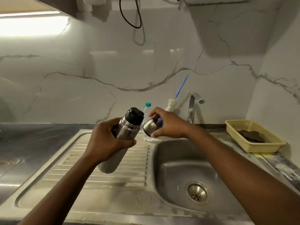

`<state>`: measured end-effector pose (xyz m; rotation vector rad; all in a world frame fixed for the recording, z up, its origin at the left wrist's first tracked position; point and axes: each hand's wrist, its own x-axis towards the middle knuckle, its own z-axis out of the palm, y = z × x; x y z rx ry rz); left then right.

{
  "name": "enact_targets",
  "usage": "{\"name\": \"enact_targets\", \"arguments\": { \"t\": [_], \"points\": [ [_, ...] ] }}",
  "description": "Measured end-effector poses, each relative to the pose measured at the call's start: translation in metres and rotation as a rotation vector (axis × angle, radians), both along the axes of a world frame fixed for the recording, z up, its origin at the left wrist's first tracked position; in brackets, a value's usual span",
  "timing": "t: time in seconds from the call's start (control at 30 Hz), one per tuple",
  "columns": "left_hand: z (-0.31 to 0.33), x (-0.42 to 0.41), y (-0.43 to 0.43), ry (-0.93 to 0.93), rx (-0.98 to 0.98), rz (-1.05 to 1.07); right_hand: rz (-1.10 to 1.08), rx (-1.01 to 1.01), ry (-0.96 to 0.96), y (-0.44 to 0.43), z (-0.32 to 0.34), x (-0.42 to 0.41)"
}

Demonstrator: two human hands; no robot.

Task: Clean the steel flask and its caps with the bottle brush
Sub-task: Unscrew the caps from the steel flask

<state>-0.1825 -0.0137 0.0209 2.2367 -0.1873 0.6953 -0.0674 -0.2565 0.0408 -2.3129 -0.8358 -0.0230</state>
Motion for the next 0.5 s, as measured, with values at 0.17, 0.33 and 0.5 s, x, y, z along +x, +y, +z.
{"name": "enact_targets", "arguments": {
  "t": [0.17, 0.33, 0.5],
  "points": [
    [-0.005, -0.003, 0.018, 0.002, -0.034, 0.025, -0.040, -0.132, 0.065, 0.045, -0.060, 0.027],
    [-0.006, -0.003, 0.029, 0.011, -0.030, 0.019, -0.100, -0.146, 0.094, 0.073, -0.101, 0.042],
    [-0.005, -0.004, 0.031, -0.008, -0.026, 0.001, -0.153, -0.173, 0.076, 0.085, -0.117, 0.048]
  ]
}}
